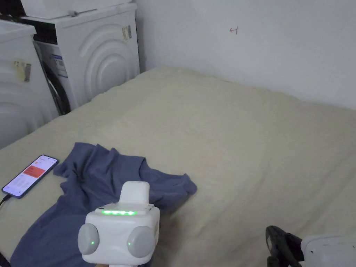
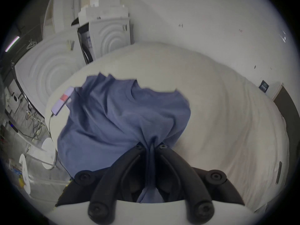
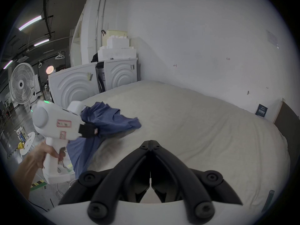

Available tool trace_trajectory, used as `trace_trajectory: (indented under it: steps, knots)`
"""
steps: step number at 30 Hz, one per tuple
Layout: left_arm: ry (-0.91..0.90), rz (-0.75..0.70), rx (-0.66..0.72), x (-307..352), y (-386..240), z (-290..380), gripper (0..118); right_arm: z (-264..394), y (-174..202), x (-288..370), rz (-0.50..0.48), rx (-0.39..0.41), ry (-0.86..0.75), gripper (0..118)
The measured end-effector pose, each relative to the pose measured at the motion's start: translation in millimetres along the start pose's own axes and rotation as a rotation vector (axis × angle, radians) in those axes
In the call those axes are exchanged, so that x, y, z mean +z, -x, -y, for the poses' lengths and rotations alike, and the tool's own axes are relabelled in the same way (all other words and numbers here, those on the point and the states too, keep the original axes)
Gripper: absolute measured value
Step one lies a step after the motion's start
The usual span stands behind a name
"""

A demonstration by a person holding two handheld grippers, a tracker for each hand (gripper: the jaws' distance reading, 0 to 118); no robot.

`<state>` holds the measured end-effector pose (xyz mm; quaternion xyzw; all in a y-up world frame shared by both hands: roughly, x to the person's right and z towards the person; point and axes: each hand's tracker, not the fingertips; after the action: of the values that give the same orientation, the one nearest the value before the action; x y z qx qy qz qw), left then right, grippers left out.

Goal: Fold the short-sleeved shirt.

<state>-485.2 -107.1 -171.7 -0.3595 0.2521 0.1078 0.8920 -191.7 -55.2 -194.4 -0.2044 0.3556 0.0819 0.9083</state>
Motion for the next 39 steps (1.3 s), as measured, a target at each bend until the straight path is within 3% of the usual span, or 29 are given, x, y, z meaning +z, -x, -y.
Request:
trace_trajectory:
  steps: [6,9,17,20,26,31,39]
  knots:
    - [-0.204,0.104,-0.018,93,-14,-53,9,-6,-26,49,0.074,-0.028,-0.072,2]
    - [-0.315,0.152,-0.089,135,-38,-77,9,-6,-42,77,0.1,-0.066,-0.111,3]
    - [-0.478,0.443,-0.22,237,-141,-103,9,1,-90,161,0.265,-0.122,-0.194,3]
    - [-0.447,0.567,-0.256,250,-183,-96,9,9,-110,189,0.341,-0.136,-0.201,3]
    - [-0.383,0.735,-0.353,248,-270,-46,9,29,-144,232,0.463,-0.168,-0.187,3]
    - [-0.165,0.81,-0.389,197,-326,11,9,52,-164,245,0.537,-0.197,-0.132,3]
    - [0.08,0.715,-0.529,102,-372,107,9,82,-183,241,0.561,-0.263,-0.051,3]
